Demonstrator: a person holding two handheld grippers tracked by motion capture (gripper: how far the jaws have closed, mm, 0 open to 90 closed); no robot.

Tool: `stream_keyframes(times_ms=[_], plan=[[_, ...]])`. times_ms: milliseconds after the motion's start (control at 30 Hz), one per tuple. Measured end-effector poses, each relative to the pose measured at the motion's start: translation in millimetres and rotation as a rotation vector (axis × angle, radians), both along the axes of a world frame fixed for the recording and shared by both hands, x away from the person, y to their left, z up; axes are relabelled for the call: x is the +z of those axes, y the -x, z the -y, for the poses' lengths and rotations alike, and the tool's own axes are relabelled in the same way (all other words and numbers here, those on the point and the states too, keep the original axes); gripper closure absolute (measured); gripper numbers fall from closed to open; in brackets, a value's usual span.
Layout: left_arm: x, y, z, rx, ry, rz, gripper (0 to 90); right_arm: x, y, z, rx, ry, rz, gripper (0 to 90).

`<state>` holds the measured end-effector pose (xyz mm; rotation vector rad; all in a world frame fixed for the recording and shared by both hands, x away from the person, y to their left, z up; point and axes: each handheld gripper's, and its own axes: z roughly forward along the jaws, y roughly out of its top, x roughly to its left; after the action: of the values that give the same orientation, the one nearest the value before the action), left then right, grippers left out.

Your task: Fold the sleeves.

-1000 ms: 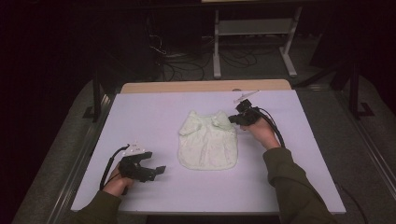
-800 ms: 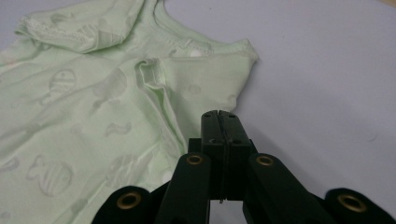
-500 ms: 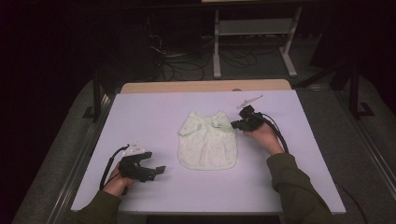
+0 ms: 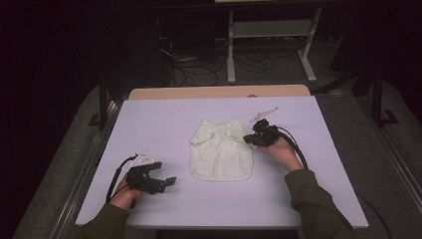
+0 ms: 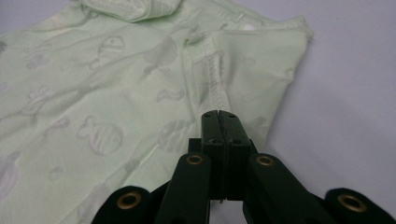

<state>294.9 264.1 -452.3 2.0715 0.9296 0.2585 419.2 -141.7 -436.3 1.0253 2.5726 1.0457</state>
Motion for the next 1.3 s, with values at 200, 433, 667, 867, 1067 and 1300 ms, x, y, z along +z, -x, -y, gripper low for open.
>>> stream_keyframes(times_ms=[200,433,667,867,1067,1300], plan=[[0.6,-0.3,-0.6,0.000,0.009,0.001,13.9,-8.0,4.0,-5.4,0.015,0.015,-0.019,88.8],[1.1,0.0,0.2,-0.004,0.005,0.003,13.9,-3.7,7.2,-7.5,0.023,0.017,0.000,88.7],[1.5,-0.5,1.9,-0.012,-0.004,0.005,13.9,3.6,11.7,-4.6,0.025,-0.002,0.004,87.1],[1.9,0.1,2.9,-0.012,-0.007,0.009,13.9,7.9,17.5,-0.2,0.009,-0.014,0.002,79.4],[2.2,0.4,3.0,-0.012,-0.009,0.010,13.9,9.5,22.7,0.7,0.003,-0.023,0.006,66.5],[2.4,0.8,2.9,-0.012,-0.010,0.011,13.9,9.4,32.1,1.8,-0.022,-0.012,0.012,47.3]])
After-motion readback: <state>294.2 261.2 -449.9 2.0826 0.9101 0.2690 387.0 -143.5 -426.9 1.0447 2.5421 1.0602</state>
